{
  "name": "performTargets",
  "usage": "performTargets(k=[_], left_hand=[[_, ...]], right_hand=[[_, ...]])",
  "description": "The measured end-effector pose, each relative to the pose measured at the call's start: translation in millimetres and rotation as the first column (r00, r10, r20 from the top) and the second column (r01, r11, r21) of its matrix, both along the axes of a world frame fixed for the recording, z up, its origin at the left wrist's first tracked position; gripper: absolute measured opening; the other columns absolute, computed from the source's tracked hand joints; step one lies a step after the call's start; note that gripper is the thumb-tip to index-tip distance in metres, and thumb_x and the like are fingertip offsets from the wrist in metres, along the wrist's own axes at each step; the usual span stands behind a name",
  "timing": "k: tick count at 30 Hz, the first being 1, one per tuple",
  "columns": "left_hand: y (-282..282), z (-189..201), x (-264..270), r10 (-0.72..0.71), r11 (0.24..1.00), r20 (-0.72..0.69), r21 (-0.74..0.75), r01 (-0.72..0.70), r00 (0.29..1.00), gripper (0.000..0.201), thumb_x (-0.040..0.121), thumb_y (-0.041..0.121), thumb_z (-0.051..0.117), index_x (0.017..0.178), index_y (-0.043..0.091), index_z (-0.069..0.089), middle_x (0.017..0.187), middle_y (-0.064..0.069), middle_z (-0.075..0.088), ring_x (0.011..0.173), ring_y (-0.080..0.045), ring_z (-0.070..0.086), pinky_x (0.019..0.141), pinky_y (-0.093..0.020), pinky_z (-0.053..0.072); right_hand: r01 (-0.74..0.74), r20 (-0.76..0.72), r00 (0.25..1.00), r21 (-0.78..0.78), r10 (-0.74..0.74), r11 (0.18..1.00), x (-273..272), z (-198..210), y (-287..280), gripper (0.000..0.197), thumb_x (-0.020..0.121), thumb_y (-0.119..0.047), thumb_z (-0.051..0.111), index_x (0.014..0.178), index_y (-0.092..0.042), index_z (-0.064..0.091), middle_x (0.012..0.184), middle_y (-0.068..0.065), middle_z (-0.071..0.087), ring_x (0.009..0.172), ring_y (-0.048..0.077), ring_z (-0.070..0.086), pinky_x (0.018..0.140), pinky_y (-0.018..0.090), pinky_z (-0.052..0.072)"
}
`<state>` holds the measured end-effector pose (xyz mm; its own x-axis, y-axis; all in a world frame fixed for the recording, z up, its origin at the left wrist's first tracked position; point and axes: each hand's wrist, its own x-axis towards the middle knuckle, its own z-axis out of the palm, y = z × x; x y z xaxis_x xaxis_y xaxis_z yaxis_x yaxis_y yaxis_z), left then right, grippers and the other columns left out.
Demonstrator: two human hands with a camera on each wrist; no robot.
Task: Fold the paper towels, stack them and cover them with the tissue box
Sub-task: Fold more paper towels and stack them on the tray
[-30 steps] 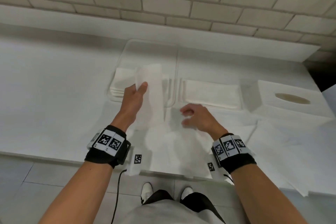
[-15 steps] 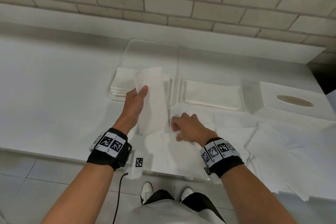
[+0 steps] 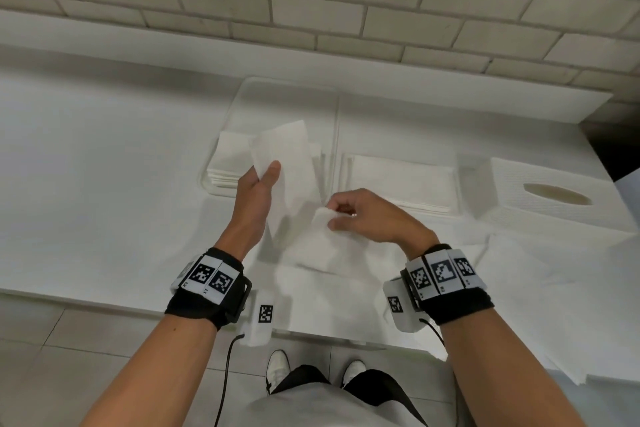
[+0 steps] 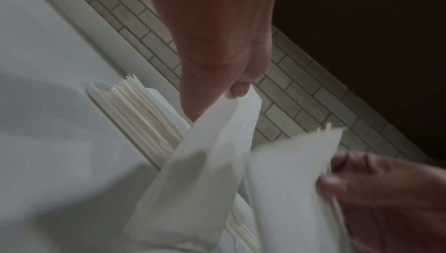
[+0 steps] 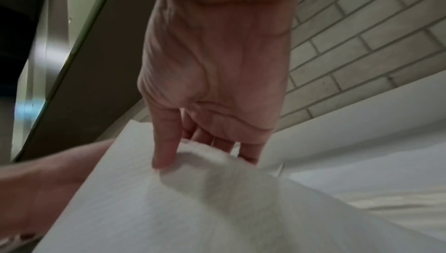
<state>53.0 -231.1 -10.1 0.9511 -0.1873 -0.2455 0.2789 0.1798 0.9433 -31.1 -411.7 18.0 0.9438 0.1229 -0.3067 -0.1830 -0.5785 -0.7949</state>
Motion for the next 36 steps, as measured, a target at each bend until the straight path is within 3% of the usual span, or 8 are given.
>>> performTargets(k=[7, 12, 15, 19, 22, 24, 33, 36], left_hand=[[-20, 12, -6, -0.169, 0.983, -0.085, -0.085, 0.162, 0.982, 0.02, 0.097, 0.014, 0.052, 0.105, 0.012, 0.069, 0.099, -0.005, 0.075, 0.093, -0.023, 0.07, 0.08, -0.032, 0.056], [-32, 15, -8, -0.35, 0.923, -0.172, -0.228, 0.308, 0.921, 0.058, 0.095, 0.056, 0.041, 0.131, 0.014, 0.059, 0.125, -0.009, 0.068, 0.116, -0.024, 0.064, 0.099, -0.039, 0.05], [-39, 9, -12, -0.317, 0.945, -0.104, 0.055, 0.323, 0.943, 0.032, 0.093, 0.033, 0.061, 0.115, 0.011, 0.067, 0.109, -0.007, 0.074, 0.107, -0.03, 0.068, 0.092, -0.04, 0.054], [-30, 0, 0, -0.17, 0.953, -0.053, 0.245, 0.178, 0.984, 0.014, 0.094, 0.021, 0.06, 0.105, 0.014, 0.066, 0.098, -0.002, 0.071, 0.103, -0.028, 0.067, 0.092, -0.04, 0.051], [-17, 2, 11, -0.108, 0.969, -0.035, 0.218, 0.113, 0.994, 0.017, 0.094, 0.021, 0.06, 0.109, 0.016, 0.064, 0.104, -0.002, 0.071, 0.105, -0.025, 0.065, 0.096, -0.039, 0.05], [-11, 3, 16, -0.053, 0.983, -0.016, 0.175, 0.055, 0.998, 0.012, 0.092, 0.018, 0.063, 0.103, 0.019, 0.066, 0.101, 0.001, 0.071, 0.101, -0.022, 0.066, 0.092, -0.037, 0.051], [0, 5, 12, 0.027, 0.991, 0.051, 0.131, -0.033, 0.998, 0.012, 0.094, 0.013, 0.059, 0.103, 0.018, 0.064, 0.097, 0.002, 0.07, 0.092, -0.017, 0.067, 0.084, -0.033, 0.052], [1, 5, 11, 0.026, 0.991, 0.068, 0.131, -0.035, 0.997, 0.011, 0.096, 0.015, 0.056, 0.098, 0.023, 0.063, 0.097, 0.003, 0.07, 0.095, -0.02, 0.066, 0.083, -0.032, 0.052]], right_hand=[[0.421, 0.093, 0.844, 0.495, -0.528, 0.76, 10, 18, -2, 0.019, 0.092, -0.011, 0.063, 0.078, -0.018, 0.052, 0.075, 0.0, 0.06, 0.05, 0.005, 0.051, 0.045, 0.013, 0.039], [0.631, 0.048, 0.67, 0.487, -0.741, 0.603, 24, -13, 3, 0.007, 0.092, -0.013, 0.06, 0.086, -0.015, 0.058, 0.087, 0.007, 0.068, 0.078, 0.022, 0.063, 0.072, 0.039, 0.054], [0.692, 0.008, 0.621, 0.465, -0.784, 0.552, 25, -27, 1, 0.02, 0.092, -0.025, 0.061, 0.088, -0.006, 0.06, 0.085, 0.008, 0.063, 0.076, 0.023, 0.058, 0.071, 0.039, 0.05], [0.731, 0.098, 0.668, 0.099, -0.738, 0.675, 10, -53, -28, 0.014, 0.095, -0.019, 0.053, 0.098, -0.014, 0.067, 0.103, 0.006, 0.069, 0.091, 0.026, 0.067, 0.077, 0.043, 0.059], [0.449, 0.019, 0.865, -0.477, -0.502, 0.755, -5, -76, -45, 0.04, 0.085, -0.025, 0.066, 0.123, -0.019, 0.058, 0.128, 0.002, 0.057, 0.12, 0.024, 0.052, 0.097, 0.041, 0.046], [0.303, -0.051, 0.908, -0.606, -0.416, 0.736, -8, -82, -43, 0.063, 0.079, -0.032, 0.073, 0.135, -0.021, 0.046, 0.137, 0.001, 0.046, 0.129, 0.024, 0.04, 0.103, 0.041, 0.037], [0.295, -0.101, 0.901, -0.568, -0.421, 0.768, -4, -85, -42, 0.06, 0.073, -0.032, 0.078, 0.127, -0.019, 0.054, 0.132, 0.002, 0.047, 0.129, 0.024, 0.04, 0.102, 0.039, 0.037], [0.42, -0.058, 0.883, -0.346, -0.465, 0.839, -6, -79, -45, 0.036, 0.07, -0.016, 0.078, 0.102, -0.022, 0.061, 0.116, 0.004, 0.061, 0.108, 0.025, 0.059, 0.086, 0.035, 0.049]])
